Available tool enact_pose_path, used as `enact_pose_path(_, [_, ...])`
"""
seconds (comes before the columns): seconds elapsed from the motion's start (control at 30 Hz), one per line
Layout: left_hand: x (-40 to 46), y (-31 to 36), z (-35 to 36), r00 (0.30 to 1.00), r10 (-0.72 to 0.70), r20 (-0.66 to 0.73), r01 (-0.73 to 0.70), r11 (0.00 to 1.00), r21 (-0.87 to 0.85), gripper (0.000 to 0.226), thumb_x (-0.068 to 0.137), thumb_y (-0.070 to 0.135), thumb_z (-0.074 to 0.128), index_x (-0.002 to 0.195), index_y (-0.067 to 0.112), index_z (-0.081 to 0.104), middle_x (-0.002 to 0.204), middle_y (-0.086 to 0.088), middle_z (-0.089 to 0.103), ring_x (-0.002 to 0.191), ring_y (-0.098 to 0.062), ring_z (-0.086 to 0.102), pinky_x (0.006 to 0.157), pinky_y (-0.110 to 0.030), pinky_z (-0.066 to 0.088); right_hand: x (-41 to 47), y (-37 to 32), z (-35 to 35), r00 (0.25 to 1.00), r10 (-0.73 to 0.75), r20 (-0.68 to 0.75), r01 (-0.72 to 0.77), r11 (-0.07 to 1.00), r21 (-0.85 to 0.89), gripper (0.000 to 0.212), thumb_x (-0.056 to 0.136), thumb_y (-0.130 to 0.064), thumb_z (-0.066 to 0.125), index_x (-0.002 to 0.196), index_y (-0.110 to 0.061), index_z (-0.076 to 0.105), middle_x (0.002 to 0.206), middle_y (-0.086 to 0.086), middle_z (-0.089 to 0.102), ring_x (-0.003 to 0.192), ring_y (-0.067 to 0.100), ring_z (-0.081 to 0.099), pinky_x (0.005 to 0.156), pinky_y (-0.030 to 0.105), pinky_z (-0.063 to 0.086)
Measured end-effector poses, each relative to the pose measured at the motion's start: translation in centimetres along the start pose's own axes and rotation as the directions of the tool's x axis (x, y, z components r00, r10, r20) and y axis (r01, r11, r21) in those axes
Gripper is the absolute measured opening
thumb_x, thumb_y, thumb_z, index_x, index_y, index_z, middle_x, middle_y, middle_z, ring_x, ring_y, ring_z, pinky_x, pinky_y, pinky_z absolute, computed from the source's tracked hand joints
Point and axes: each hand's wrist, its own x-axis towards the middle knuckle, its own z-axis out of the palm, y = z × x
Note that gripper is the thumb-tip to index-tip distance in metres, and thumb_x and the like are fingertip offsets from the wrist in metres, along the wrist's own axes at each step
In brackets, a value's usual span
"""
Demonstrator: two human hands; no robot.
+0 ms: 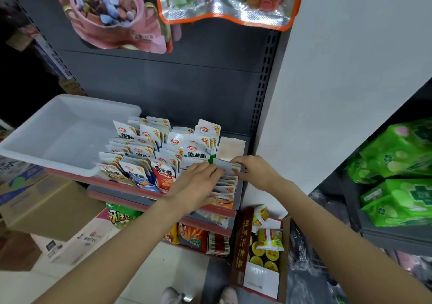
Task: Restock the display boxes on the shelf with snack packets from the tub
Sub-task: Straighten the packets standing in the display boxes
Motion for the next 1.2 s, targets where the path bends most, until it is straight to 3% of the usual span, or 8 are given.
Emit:
enact_pose_path(0.17, [1.7, 1.2, -0.6, 0.994, -0.106, 0.005, 0.106, 0.993, 0.057, 0.041, 0.095, 0.016, 0.046, 0.134, 0.011, 0.036, 0.131, -0.006, 0.048, 0.124, -0.022, 0.039, 0.097, -0.029, 0.026, 0.4, -0.1, -0.1, 0.997, 0.044, -0.061, -0.049, 0.996, -0.075, 0.017, 0.094, -0.012, 0.051, 0.094, -0.009, 0.068, 0.076, 0.008, 0.060, 0.072, 0.022, 0.051, 0.063, 0.031, 0.040])
enact_pose_path(0.37, [1.9, 1.5, 0.2, 0.985, -0.151, -0.078, 0.156, 0.985, 0.067, 0.033, 0.084, 0.008, 0.058, 0.116, 0.010, 0.052, 0.112, -0.005, 0.062, 0.105, -0.023, 0.054, 0.082, -0.031, 0.036, -0.2, 1.0, 0.4, 0.977, 0.033, -0.211, -0.048, 0.997, -0.065, 0.025, 0.094, -0.016, 0.052, 0.114, -0.021, 0.067, 0.103, 0.004, 0.070, 0.094, 0.026, 0.061, 0.077, 0.032, 0.046])
enact_pose_path(0.47, [2.4, 1.2, 0.1, 0.981, -0.187, -0.061, 0.190, 0.980, 0.060, 0.034, 0.092, 0.012, 0.049, 0.125, 0.012, 0.041, 0.126, -0.005, 0.051, 0.118, -0.023, 0.044, 0.091, -0.033, 0.031, 0.4, 1.7, 0.6, 0.985, 0.093, -0.148, -0.090, 0.996, 0.027, 0.039, 0.087, -0.014, 0.064, 0.125, -0.016, 0.059, 0.141, 0.007, 0.045, 0.129, 0.025, 0.039, 0.104, 0.030, 0.032])
enact_pose_path(0.6, [2.6, 1.2, -0.1, 0.981, -0.172, -0.085, 0.178, 0.981, 0.078, 0.051, 0.088, 0.014, 0.054, 0.135, 0.014, 0.034, 0.134, -0.005, 0.041, 0.124, -0.023, 0.037, 0.098, -0.034, 0.031, 1.1, 2.0, 0.3, 0.982, 0.125, -0.139, -0.100, 0.980, 0.171, 0.073, 0.079, -0.014, 0.074, 0.142, -0.016, 0.036, 0.156, 0.009, 0.012, 0.143, 0.024, 0.012, 0.114, 0.029, 0.018])
enact_pose_path(0.67, [2.5, 1.4, -0.1, 0.974, -0.186, -0.132, 0.196, 0.978, 0.073, 0.072, 0.081, 0.016, 0.064, 0.143, 0.015, 0.028, 0.140, -0.009, 0.035, 0.129, -0.026, 0.035, 0.105, -0.036, 0.031, 1.5, 2.1, 0.1, 0.982, 0.169, -0.086, -0.137, 0.946, 0.295, 0.092, 0.077, -0.011, 0.075, 0.149, -0.014, 0.018, 0.156, 0.009, 0.013, 0.144, 0.022, 0.013, 0.114, 0.028, 0.019])
enact_pose_path(0.8, [3.9, 1.3, 0.8, 0.988, -0.131, -0.080, 0.141, 0.980, 0.142, 0.094, 0.085, 0.019, 0.063, 0.150, 0.009, -0.004, 0.156, -0.013, 0.002, 0.145, -0.028, 0.004, 0.117, -0.036, 0.000, 2.6, 2.8, -0.3, 0.971, 0.237, 0.001, -0.218, 0.891, 0.399, 0.101, 0.073, 0.000, 0.075, 0.150, -0.009, 0.011, 0.147, 0.012, 0.029, 0.138, 0.024, 0.030, 0.113, 0.034, 0.029])
enact_pose_path(1.07, [6.0, 0.9, 1.4, 0.996, -0.090, 0.006, 0.087, 0.974, 0.210, 0.097, 0.071, 0.032, 0.074, 0.143, 0.005, 0.015, 0.131, -0.013, 0.037, 0.123, -0.029, 0.037, 0.111, -0.040, 0.026, 2.8, 3.0, -0.2, 0.964, 0.258, 0.070, -0.251, 0.788, 0.561, 0.088, 0.075, 0.019, 0.061, 0.146, -0.009, 0.018, 0.145, 0.010, 0.035, 0.134, 0.024, 0.037, 0.096, 0.029, 0.042])
enact_pose_path(1.2, [6.3, 0.6, 2.0, 0.996, -0.084, -0.037, 0.091, 0.963, 0.252, 0.090, 0.064, 0.039, 0.076, 0.130, 0.006, 0.025, 0.116, -0.010, 0.049, 0.108, -0.027, 0.048, 0.100, -0.040, 0.038, 2.9, 3.2, -0.3, 0.968, 0.236, 0.080, -0.240, 0.798, 0.553, 0.087, 0.076, 0.017, 0.061, 0.146, -0.011, 0.018, 0.146, 0.009, 0.033, 0.135, 0.024, 0.035, 0.098, 0.032, 0.043])
